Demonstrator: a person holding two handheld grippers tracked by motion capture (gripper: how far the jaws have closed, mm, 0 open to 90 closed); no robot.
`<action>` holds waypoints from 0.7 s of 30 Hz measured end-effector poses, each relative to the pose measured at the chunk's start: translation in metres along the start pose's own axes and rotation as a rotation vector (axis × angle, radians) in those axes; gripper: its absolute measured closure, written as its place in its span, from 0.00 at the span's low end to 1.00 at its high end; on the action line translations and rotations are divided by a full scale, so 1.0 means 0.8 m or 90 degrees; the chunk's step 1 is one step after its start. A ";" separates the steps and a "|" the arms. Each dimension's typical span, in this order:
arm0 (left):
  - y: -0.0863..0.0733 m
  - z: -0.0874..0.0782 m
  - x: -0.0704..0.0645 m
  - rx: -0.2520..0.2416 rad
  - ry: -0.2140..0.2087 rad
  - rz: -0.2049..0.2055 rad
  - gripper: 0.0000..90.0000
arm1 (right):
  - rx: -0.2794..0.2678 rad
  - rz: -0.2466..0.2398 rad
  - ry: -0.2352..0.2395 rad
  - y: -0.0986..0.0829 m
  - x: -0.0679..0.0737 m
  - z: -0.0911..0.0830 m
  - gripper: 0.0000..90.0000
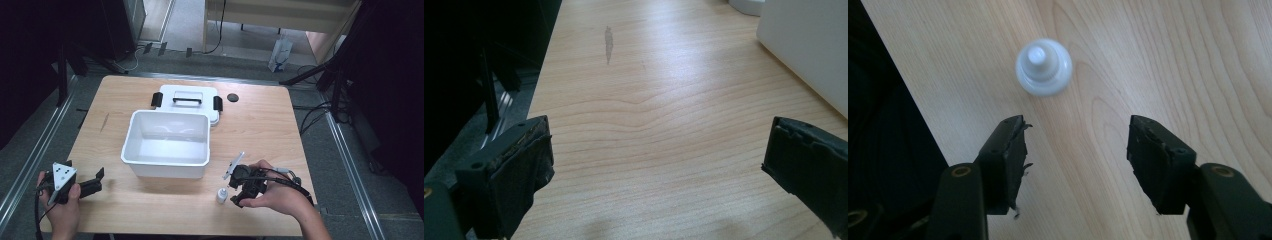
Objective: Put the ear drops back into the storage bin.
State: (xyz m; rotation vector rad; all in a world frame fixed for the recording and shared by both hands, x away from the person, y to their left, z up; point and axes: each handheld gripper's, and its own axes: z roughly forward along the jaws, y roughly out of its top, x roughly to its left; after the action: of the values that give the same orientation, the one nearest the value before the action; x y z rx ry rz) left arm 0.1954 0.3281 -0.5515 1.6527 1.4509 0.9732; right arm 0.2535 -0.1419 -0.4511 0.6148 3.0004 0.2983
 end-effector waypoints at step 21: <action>0.000 0.001 0.000 0.002 -0.011 -0.001 0.00 | 0.015 -0.043 0.012 0.039 0.020 0.012 0.73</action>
State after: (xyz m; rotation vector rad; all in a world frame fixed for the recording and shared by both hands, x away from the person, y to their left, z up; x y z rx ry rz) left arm 0.1960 0.3284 -0.5516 1.6584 1.4418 0.9541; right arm 0.2513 -0.1059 -0.4543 0.5129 3.0386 0.2673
